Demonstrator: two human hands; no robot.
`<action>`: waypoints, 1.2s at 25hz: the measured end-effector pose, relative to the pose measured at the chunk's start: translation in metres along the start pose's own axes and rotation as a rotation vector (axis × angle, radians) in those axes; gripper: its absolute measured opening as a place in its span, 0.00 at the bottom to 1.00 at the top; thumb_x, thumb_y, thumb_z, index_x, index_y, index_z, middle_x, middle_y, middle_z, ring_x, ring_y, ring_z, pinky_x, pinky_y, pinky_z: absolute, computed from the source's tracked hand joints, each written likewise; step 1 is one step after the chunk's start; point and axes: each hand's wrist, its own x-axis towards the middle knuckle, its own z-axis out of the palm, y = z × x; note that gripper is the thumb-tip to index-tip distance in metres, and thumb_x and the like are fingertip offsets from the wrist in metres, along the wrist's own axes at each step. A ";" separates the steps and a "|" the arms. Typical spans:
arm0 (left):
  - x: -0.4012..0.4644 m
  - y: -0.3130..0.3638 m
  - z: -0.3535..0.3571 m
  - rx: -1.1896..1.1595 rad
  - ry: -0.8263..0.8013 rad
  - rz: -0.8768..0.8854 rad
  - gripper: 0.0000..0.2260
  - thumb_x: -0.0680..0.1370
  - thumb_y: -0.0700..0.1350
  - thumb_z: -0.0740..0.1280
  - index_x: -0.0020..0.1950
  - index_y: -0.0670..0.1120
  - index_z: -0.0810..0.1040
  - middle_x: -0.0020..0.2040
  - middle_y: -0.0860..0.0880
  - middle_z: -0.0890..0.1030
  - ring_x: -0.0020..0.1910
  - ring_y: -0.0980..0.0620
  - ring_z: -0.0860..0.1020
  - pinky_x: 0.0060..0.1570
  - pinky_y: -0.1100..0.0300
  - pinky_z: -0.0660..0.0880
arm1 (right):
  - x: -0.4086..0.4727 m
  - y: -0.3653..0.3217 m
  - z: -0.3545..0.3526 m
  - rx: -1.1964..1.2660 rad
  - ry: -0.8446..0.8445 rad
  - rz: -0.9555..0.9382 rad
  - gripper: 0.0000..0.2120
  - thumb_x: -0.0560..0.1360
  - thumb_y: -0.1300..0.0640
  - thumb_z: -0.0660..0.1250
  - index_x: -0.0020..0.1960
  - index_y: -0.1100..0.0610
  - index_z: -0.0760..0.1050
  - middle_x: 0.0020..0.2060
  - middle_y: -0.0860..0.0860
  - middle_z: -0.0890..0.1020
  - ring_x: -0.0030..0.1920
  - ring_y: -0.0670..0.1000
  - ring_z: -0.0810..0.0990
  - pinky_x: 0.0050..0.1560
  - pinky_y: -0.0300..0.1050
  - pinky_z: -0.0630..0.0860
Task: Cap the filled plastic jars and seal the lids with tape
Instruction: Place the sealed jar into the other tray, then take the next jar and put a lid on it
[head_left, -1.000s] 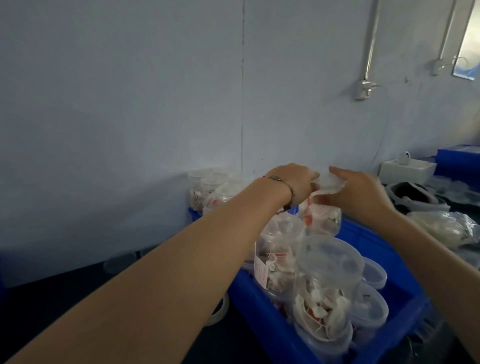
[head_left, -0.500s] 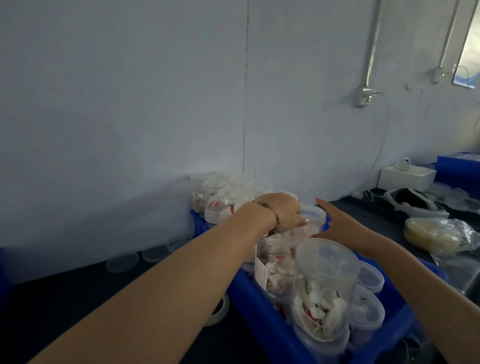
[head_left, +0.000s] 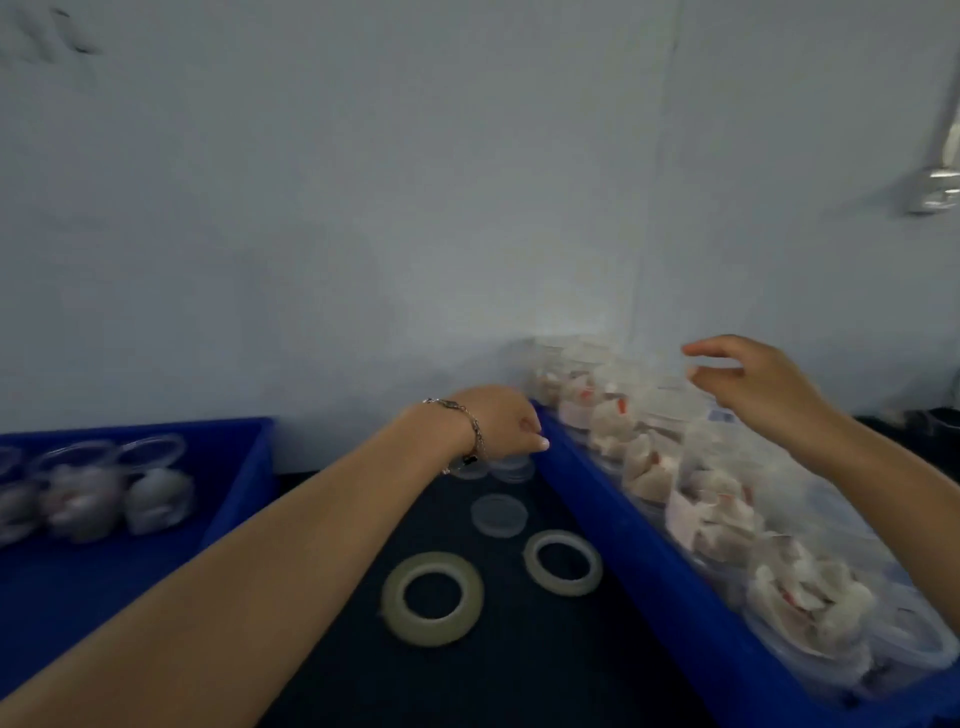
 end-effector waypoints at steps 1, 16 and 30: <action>-0.018 -0.019 0.003 -0.027 0.009 -0.062 0.17 0.80 0.54 0.60 0.64 0.48 0.76 0.65 0.49 0.76 0.62 0.48 0.73 0.61 0.56 0.68 | -0.004 -0.021 0.017 0.020 -0.064 -0.045 0.08 0.76 0.54 0.66 0.55 0.46 0.76 0.54 0.46 0.79 0.53 0.50 0.79 0.56 0.49 0.73; -0.312 -0.268 0.118 -0.248 -0.221 -0.839 0.21 0.79 0.54 0.62 0.69 0.46 0.70 0.68 0.48 0.71 0.64 0.49 0.71 0.64 0.57 0.69 | -0.103 -0.204 0.334 -0.040 -0.805 -0.453 0.18 0.78 0.46 0.63 0.64 0.52 0.74 0.62 0.49 0.75 0.59 0.46 0.75 0.56 0.34 0.67; -0.218 -0.361 0.118 -0.449 0.075 -0.966 0.18 0.79 0.44 0.63 0.67 0.41 0.66 0.60 0.41 0.74 0.59 0.45 0.73 0.57 0.57 0.71 | -0.049 -0.273 0.514 -0.019 -0.938 -0.202 0.15 0.76 0.56 0.63 0.61 0.60 0.68 0.54 0.57 0.77 0.44 0.50 0.74 0.47 0.48 0.75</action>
